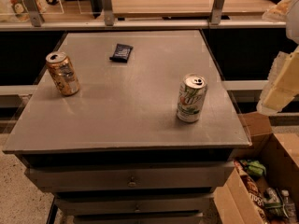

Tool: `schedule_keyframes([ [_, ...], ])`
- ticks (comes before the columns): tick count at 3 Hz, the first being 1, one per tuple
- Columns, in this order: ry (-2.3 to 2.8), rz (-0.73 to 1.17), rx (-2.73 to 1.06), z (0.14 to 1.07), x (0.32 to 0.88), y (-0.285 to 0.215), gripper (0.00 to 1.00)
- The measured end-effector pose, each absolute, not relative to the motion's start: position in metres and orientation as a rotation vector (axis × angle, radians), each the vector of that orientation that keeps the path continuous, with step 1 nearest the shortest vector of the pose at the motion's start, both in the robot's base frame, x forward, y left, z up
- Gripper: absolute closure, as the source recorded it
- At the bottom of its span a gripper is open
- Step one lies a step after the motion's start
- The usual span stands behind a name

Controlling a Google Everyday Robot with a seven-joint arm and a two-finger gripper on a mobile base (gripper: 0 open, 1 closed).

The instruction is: Move 7up can near orange can

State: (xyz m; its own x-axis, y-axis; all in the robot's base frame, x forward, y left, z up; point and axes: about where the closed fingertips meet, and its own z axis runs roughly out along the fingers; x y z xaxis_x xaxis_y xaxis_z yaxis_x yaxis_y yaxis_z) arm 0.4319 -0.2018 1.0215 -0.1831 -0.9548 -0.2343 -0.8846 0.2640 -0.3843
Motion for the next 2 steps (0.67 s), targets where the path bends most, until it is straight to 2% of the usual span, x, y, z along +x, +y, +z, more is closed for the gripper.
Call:
schedule_keyframes([
  [1, 2.119, -0.224, -1.666, 1.0216, 0.4319, -0.2018, 0.00],
  [2, 2.094, -0.129, -1.652, 1.0185, 0.4320, -0.1993, 0.00],
])
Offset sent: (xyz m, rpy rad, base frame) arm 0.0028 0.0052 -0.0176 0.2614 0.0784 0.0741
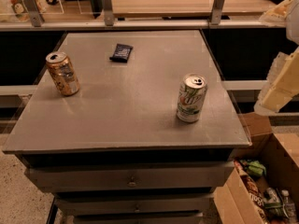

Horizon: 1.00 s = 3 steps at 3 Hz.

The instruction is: Move 7up can near orange can

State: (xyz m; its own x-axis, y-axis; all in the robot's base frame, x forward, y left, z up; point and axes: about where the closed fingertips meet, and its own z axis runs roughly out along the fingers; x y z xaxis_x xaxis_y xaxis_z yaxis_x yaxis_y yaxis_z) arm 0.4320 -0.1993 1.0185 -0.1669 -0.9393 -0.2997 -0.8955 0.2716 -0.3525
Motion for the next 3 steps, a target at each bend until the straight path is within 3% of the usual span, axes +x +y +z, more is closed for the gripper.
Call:
schedule_keyframes([
  [3, 1.995, 0.367, -1.555, 0.963, 0.438, -0.165, 0.00],
])
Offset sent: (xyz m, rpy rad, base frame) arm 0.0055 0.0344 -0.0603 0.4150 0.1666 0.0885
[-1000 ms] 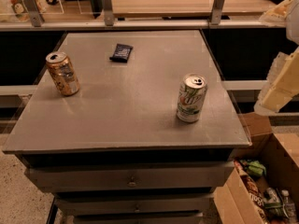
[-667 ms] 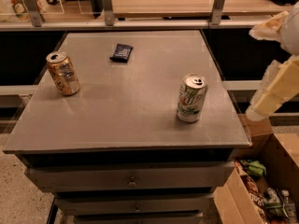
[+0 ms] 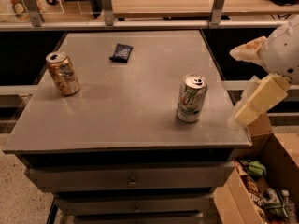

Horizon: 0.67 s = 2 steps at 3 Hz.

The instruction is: Move 7up can near orange can

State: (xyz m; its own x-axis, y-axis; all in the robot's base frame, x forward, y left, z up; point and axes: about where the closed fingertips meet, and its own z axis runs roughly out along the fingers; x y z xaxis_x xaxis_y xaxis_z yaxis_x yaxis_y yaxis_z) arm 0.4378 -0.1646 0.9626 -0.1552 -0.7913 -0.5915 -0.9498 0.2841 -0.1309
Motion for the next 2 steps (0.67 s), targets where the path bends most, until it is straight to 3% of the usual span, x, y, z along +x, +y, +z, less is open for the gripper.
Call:
schedule_keyframes([
  [2, 1.971, 0.500, -1.456, 0.920, 0.452, -0.142, 0.00],
])
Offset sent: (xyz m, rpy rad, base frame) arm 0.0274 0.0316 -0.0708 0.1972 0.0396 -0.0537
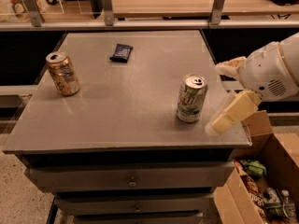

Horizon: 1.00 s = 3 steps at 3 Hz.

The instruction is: Move 7up can near orange can

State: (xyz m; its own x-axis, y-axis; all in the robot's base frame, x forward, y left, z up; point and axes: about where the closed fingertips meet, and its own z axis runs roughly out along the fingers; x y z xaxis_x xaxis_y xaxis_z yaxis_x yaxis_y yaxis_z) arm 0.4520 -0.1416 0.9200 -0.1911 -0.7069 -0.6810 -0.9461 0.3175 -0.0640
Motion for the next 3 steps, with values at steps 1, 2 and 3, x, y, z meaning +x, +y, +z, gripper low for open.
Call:
schedule_keyframes([
  [1, 1.969, 0.534, -1.407, 0.894, 0.460, -0.134, 0.00],
  [2, 1.987, 0.545, -1.333, 0.869, 0.476, -0.133, 0.00],
  [3, 1.987, 0.545, -1.333, 0.869, 0.476, -0.133, 0.00],
])
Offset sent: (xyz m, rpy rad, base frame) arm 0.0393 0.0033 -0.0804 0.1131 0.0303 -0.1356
